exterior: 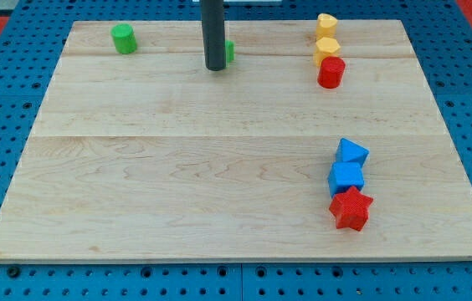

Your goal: Slide green circle slightly to the left

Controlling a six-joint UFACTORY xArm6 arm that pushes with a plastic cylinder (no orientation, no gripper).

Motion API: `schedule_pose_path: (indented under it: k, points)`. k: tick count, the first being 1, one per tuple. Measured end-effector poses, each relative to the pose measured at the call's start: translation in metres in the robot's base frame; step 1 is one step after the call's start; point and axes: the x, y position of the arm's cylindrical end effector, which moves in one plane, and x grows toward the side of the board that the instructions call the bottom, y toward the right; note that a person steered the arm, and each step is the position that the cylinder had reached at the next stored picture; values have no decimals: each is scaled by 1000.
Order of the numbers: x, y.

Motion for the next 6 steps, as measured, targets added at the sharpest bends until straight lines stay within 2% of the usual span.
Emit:
schedule_pose_path:
  k: [1, 2, 4, 5, 6]
  points:
    - [20, -36]
    - [5, -74]
    - [-77, -81]
    - [-72, -142]
    - [-68, -138]
